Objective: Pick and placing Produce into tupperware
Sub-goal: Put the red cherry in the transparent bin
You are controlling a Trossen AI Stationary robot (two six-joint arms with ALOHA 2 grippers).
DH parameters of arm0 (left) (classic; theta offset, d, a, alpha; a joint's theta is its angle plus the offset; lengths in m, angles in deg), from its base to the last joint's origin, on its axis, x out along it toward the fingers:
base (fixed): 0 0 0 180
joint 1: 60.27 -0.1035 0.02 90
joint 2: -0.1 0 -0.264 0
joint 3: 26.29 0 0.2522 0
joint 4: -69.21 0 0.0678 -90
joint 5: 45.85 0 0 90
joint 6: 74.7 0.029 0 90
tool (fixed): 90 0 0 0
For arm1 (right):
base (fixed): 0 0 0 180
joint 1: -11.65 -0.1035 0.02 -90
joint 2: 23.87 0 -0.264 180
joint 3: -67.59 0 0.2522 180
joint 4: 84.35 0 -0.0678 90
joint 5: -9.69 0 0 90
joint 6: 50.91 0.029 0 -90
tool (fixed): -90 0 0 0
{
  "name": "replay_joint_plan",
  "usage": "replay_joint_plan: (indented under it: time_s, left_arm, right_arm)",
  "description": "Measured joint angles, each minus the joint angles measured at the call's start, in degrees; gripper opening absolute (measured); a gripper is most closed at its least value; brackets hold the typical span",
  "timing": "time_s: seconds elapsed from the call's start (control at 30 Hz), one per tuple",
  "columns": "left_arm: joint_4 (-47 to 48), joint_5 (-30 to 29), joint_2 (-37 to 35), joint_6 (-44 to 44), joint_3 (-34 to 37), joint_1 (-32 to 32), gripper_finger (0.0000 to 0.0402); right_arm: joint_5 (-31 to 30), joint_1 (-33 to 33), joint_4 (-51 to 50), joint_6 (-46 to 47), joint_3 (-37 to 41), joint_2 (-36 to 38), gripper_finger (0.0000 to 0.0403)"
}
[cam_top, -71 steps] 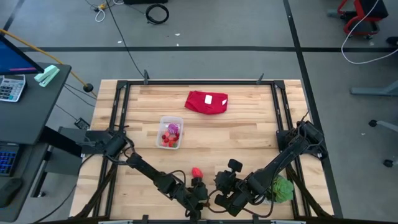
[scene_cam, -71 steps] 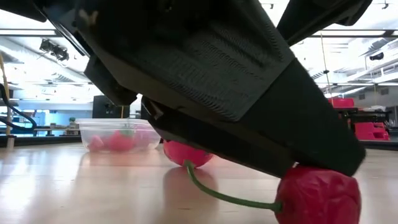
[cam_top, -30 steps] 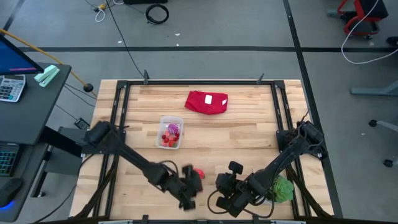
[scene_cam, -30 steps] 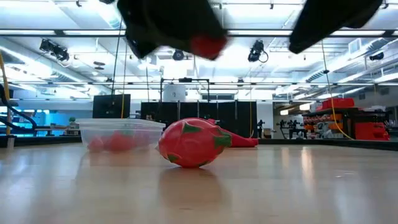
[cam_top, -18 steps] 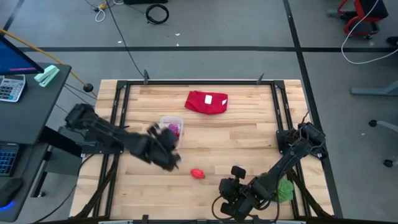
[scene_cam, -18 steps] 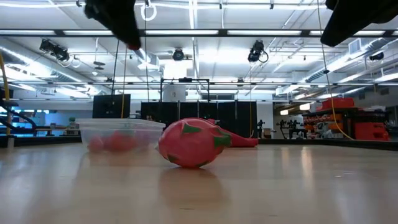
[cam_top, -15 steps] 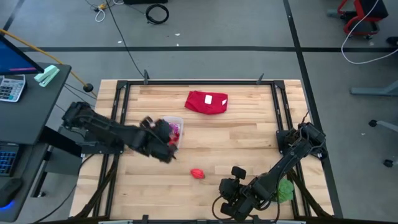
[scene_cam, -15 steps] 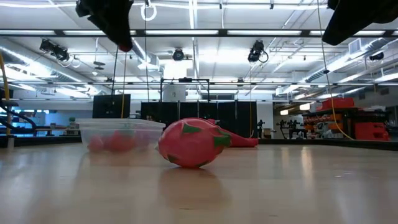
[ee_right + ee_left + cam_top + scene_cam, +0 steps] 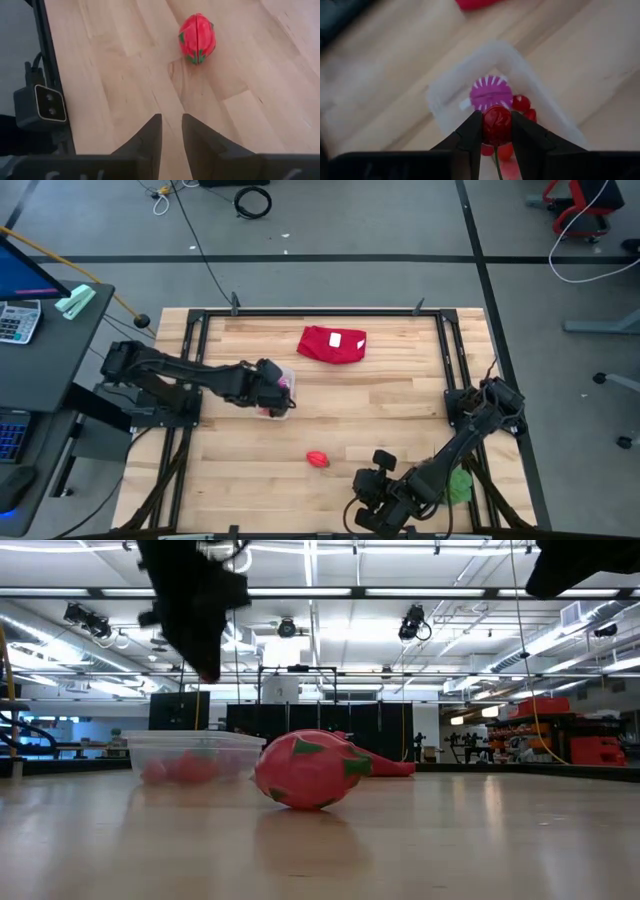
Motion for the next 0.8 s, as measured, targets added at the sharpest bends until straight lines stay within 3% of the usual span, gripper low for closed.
replay_joint_plan:
  time_s: [0.3, 0.53, 0.8]
  left_arm:
    - [-17.4, 8.3, 0.0, -0.3, 14.8, -4.4, 0.0100]
    - [-18.3, 8.4, 0.0, 1.0, 16.1, -4.2, 0.0108]
    - [-18.6, 8.4, 0.0, 1.8, 16.1, -4.2, 0.0154]
  right_arm:
    - [0.0, -2.1, 0.0, -0.9, 0.0, 0.0, 0.0083]
    - [0.0, -1.6, -0.2, -1.6, 0.0, 0.0, 0.0085]
    - [-0.1, -1.2, -0.2, -1.6, 0.0, 0.0, 0.0083]
